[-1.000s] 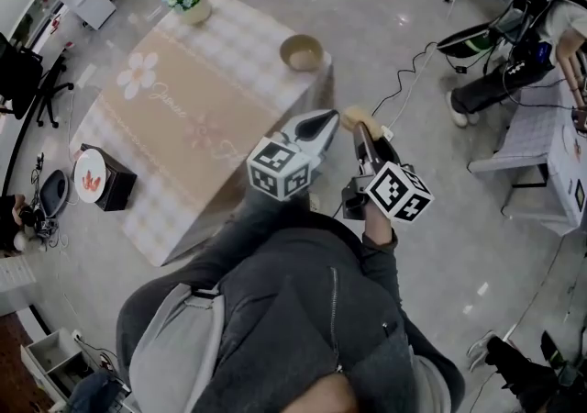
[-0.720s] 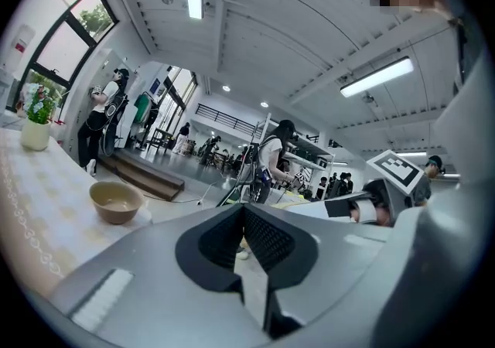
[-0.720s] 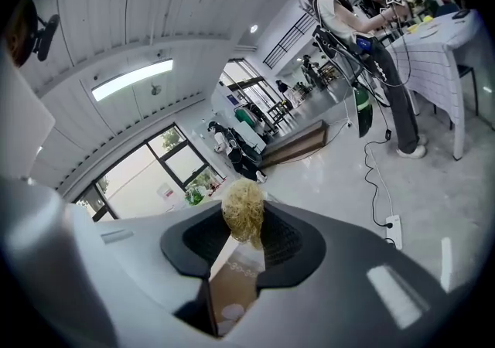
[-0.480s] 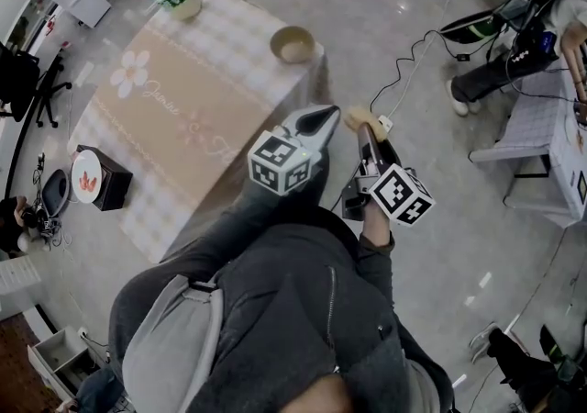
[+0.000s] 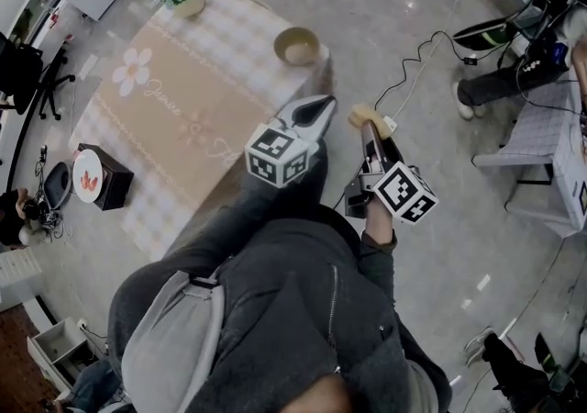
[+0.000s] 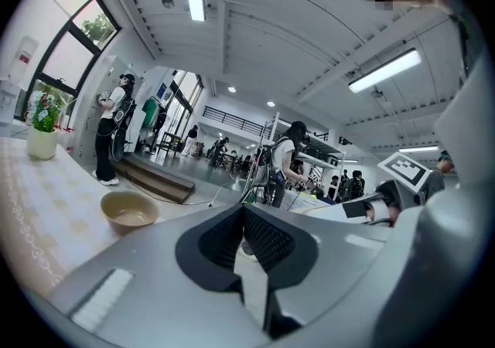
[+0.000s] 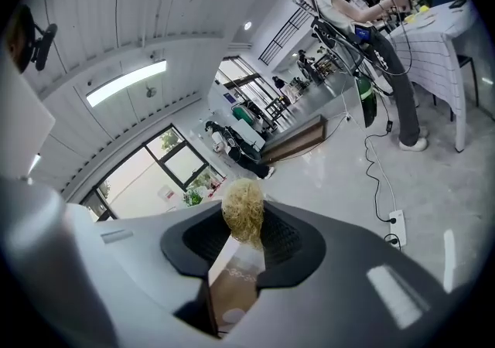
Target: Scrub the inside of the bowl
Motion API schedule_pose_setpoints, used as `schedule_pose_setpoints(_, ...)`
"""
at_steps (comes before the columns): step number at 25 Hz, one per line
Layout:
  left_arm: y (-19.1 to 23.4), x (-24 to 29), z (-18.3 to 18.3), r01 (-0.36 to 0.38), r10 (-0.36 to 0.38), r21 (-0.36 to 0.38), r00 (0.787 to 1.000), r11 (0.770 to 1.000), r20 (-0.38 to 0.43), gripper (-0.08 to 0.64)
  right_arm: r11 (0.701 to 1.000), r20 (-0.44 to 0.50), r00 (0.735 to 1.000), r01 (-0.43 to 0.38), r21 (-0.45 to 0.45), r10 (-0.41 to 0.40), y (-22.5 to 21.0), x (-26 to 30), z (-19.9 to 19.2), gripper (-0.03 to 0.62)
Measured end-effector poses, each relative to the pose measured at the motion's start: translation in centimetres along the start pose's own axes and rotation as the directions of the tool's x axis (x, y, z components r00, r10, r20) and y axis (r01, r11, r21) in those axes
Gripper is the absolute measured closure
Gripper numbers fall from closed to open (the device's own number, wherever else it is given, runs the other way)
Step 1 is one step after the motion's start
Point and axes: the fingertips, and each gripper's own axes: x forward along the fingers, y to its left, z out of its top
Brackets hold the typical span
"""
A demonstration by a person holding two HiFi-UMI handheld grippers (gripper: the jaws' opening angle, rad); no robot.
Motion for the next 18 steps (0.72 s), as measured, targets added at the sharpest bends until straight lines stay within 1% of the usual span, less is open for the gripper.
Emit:
schedule_pose_setpoints(5, 2.0, 0.3, 0.9, -0.049, 0.049, 0.0, 0.999, 0.999, 0.023, 0.541, 0.999, -0.038, 0.999, -0.031, -0.02, 0.031, 0.8, 2.4, 0.6, 0.485)
schedule_pose_setpoints(8, 3.9, 0.4, 1.3, -0.088, 0.089, -0.006, 0.995, 0.996, 0.034, 0.537, 0.998, -0.077, 0.996, -0.056, -0.035, 0.053, 1.3, 4.4, 0.5, 0.485)
schedule_pose_setpoints(14, 7.5, 0.1, 2.6, -0.182, 0.183, -0.035, 0.982, 0.983, 0.045, 0.532, 0.993, -0.16, 0.983, -0.105, -0.058, 0.094, 2.9, 8.0, 1.0, 0.485)
schedule_pose_setpoints(18, 9.8, 0.0, 3.5, -0.239, 0.241, -0.043, 0.97, 0.97, 0.042, 0.514, 0.989, -0.203, 0.973, -0.128, -0.068, 0.112, 3.8, 10.4, 1.6, 0.485)
